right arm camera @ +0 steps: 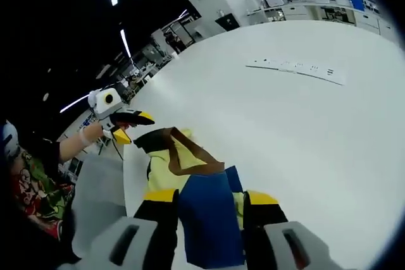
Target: Fold the garment on the visible template until the final outline fits inside the template.
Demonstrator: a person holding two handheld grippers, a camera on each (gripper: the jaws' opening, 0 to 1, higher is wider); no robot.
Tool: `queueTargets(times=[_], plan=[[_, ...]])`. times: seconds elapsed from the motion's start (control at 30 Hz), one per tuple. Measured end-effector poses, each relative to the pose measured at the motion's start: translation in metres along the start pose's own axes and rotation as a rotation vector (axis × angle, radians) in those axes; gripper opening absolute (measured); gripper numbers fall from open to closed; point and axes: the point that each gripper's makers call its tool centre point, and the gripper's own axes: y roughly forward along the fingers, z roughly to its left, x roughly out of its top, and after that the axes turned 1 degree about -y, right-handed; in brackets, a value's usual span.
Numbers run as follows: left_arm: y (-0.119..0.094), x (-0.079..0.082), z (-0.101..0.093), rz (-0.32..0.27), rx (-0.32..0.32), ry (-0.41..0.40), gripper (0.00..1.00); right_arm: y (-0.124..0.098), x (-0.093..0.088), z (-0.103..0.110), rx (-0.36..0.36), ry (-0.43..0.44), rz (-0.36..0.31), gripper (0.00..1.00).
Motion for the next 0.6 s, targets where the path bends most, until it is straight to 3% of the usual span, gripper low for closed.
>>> queueTargets(times=[0.4,0.6], plan=[[0.009,-0.004,0.002,0.008,0.007,-0.011,0.32,0.022,0.004,-0.002,0.020,-0.022,0.045,0.22],[0.010,-0.004,0.007,0.004,0.020,-0.027,0.28,0.032,0.005,-0.004,0.024,-0.017,0.060,0.21]])
